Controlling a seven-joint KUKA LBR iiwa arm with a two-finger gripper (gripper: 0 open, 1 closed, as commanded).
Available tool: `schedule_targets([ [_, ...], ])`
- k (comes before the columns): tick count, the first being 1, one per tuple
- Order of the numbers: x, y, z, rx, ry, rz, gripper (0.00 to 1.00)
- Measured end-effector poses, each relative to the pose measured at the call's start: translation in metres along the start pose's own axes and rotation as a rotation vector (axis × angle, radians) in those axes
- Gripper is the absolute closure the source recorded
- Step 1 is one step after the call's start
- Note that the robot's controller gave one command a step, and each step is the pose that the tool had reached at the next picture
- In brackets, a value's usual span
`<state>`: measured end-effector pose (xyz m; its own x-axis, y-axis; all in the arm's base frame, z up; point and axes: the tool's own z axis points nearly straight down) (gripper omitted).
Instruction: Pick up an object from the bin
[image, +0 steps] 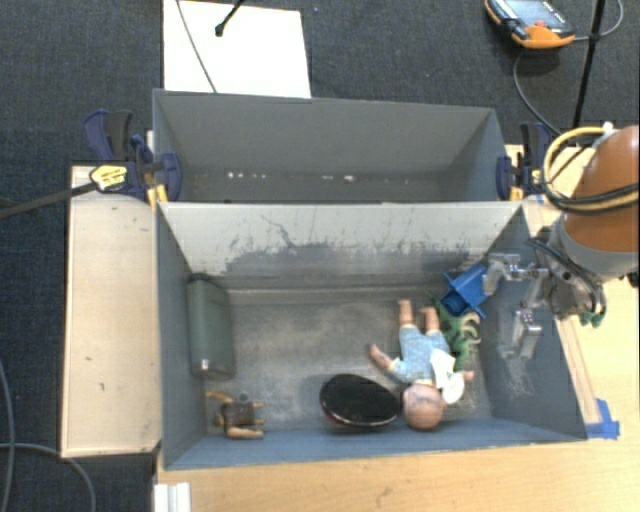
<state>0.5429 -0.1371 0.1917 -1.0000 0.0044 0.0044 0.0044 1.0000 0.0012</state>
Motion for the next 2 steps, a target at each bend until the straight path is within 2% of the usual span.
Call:
schedule_targets([
  [1,-0.002,0.000,-0.005,0.002,-0.008,-0.004,0.00],
  [2,0.031,0.043,0.071,0.003,-0.011,-0.075,0.00],
])
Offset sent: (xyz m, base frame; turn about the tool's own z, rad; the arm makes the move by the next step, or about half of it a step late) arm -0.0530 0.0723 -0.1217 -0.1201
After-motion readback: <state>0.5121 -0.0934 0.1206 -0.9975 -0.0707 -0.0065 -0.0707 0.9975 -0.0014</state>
